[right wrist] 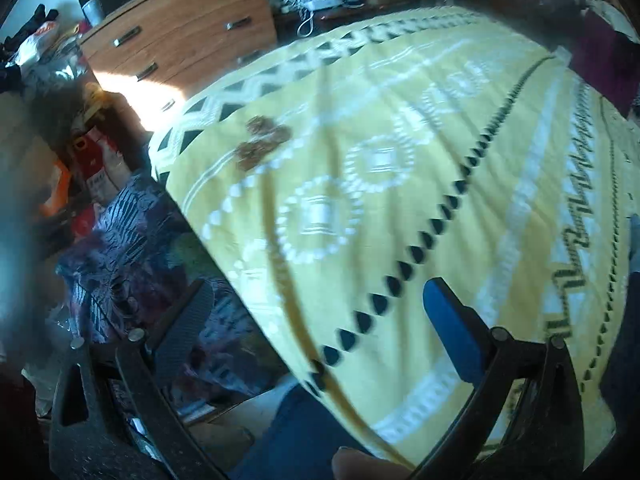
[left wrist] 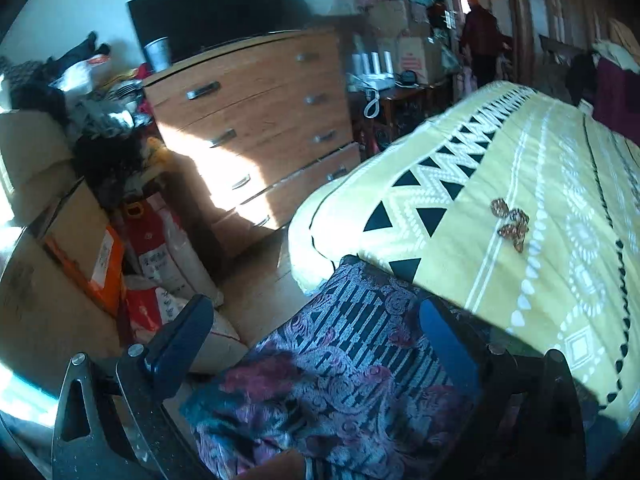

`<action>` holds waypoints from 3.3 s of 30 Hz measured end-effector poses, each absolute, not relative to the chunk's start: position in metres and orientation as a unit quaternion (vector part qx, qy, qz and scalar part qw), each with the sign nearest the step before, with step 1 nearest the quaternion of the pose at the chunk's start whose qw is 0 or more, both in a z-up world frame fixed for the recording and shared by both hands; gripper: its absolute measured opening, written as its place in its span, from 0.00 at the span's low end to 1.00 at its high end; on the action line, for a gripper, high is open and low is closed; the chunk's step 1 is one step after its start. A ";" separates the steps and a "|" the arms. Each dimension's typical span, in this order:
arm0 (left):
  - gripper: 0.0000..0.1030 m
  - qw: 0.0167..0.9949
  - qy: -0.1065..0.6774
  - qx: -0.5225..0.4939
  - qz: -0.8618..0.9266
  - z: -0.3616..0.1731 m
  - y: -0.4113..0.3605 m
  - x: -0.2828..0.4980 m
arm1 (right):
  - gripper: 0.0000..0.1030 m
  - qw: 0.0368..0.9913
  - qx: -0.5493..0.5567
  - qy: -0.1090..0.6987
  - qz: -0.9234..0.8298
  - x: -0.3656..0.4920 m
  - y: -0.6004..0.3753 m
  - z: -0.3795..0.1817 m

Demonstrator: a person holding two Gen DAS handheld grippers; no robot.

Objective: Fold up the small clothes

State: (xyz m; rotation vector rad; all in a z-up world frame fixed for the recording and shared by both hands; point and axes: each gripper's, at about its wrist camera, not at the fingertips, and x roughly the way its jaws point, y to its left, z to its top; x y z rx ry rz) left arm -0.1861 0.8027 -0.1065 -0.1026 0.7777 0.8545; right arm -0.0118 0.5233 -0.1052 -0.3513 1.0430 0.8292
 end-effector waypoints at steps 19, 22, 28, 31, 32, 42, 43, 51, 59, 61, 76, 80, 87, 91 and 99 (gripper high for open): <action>1.00 0.891 0.425 -0.020 0.158 -0.192 0.873 0.021 | 1.00 0.847 -0.089 0.478 0.214 -0.024 0.638 -0.182; 1.00 0.896 0.417 -0.014 0.154 -0.192 0.875 0.018 | 1.00 0.870 -0.067 0.462 0.157 -0.027 0.647 -0.187; 1.00 0.903 0.386 0.026 0.186 -0.194 0.859 0.005 | 1.00 0.886 -0.094 0.449 0.063 -0.034 0.674 -0.193; 1.00 0.905 0.383 0.011 0.183 -0.195 0.861 0.001 | 1.00 0.895 -0.095 0.435 0.037 -0.041 0.679 -0.193; 1.00 0.906 0.384 0.002 0.177 -0.196 0.862 0.000 | 1.00 0.897 -0.095 0.430 0.035 -0.043 0.678 -0.193; 1.00 0.918 0.389 -0.004 0.081 -0.203 0.851 -0.025 | 1.00 0.904 -0.074 0.419 0.040 -0.045 0.670 -0.196; 1.00 0.920 0.385 -0.005 0.077 -0.204 0.849 -0.026 | 1.00 0.904 -0.079 0.419 0.040 -0.045 0.670 -0.196; 1.00 0.921 0.382 -0.021 0.068 -0.197 0.855 -0.032 | 1.00 0.903 -0.067 0.421 0.052 -0.044 0.663 -0.195; 1.00 0.914 0.395 -0.075 0.061 -0.188 0.861 -0.073 | 1.00 0.903 -0.068 0.420 0.059 -0.044 0.659 -0.195; 1.00 0.917 0.385 -0.076 0.077 -0.178 0.859 -0.092 | 1.00 0.903 -0.070 0.419 0.058 -0.045 0.659 -0.195; 1.00 0.902 0.430 -0.004 -0.049 -0.185 0.805 -0.136 | 1.00 0.902 -0.054 0.421 0.076 -0.042 0.651 -0.196; 1.00 0.897 0.434 0.000 -0.080 -0.187 0.787 -0.133 | 1.00 0.902 -0.035 0.419 0.096 -0.041 0.644 -0.194; 1.00 0.899 0.437 -0.003 -0.046 -0.205 0.780 -0.129 | 1.00 0.899 -0.041 0.418 0.122 -0.036 0.639 -0.193; 1.00 0.890 0.455 -0.013 0.000 -0.203 0.772 -0.127 | 1.00 0.900 -0.040 0.411 0.135 -0.035 0.636 -0.193; 1.00 0.907 0.421 -0.004 0.013 -0.211 0.769 -0.131 | 1.00 0.900 -0.059 0.411 0.132 -0.034 0.640 -0.195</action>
